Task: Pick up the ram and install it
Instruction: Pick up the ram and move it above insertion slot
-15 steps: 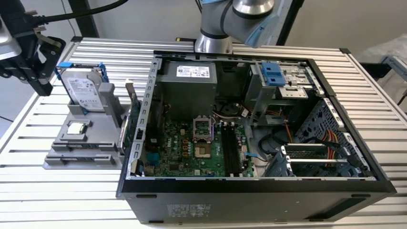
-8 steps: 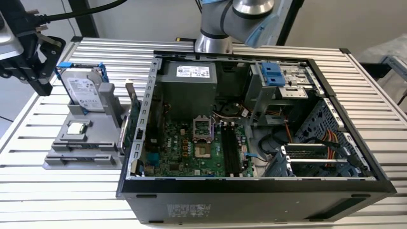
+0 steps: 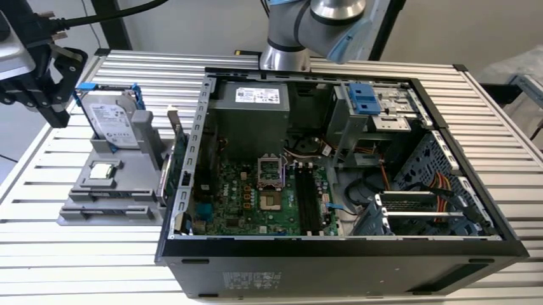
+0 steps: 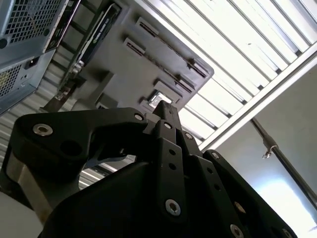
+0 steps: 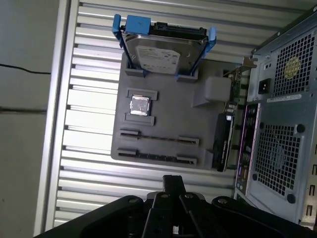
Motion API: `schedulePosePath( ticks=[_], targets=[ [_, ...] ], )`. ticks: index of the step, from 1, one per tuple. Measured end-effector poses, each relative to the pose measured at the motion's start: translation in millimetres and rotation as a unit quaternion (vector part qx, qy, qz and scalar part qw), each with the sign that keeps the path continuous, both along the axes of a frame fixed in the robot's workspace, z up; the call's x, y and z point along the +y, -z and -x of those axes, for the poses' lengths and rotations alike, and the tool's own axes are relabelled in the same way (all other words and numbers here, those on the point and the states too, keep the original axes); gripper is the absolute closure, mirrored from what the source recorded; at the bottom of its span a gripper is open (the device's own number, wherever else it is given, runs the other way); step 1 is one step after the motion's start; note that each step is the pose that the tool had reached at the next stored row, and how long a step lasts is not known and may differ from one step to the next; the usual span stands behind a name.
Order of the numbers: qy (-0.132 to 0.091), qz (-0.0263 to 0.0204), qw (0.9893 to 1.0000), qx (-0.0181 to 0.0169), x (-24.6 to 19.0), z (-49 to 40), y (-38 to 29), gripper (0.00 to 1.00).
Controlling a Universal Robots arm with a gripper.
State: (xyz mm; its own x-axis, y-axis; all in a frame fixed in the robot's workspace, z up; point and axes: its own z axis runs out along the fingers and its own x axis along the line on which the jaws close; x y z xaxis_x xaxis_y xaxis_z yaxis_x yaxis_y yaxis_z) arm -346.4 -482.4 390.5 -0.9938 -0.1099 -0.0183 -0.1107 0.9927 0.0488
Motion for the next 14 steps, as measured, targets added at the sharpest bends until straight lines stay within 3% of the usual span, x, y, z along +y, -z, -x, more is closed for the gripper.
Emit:
schedulePosePath(
  ticks=[14],
  targets=[
    [-0.028,0.0,0.9996,0.0,0.0,0.0,0.0,1.0]
  ],
)
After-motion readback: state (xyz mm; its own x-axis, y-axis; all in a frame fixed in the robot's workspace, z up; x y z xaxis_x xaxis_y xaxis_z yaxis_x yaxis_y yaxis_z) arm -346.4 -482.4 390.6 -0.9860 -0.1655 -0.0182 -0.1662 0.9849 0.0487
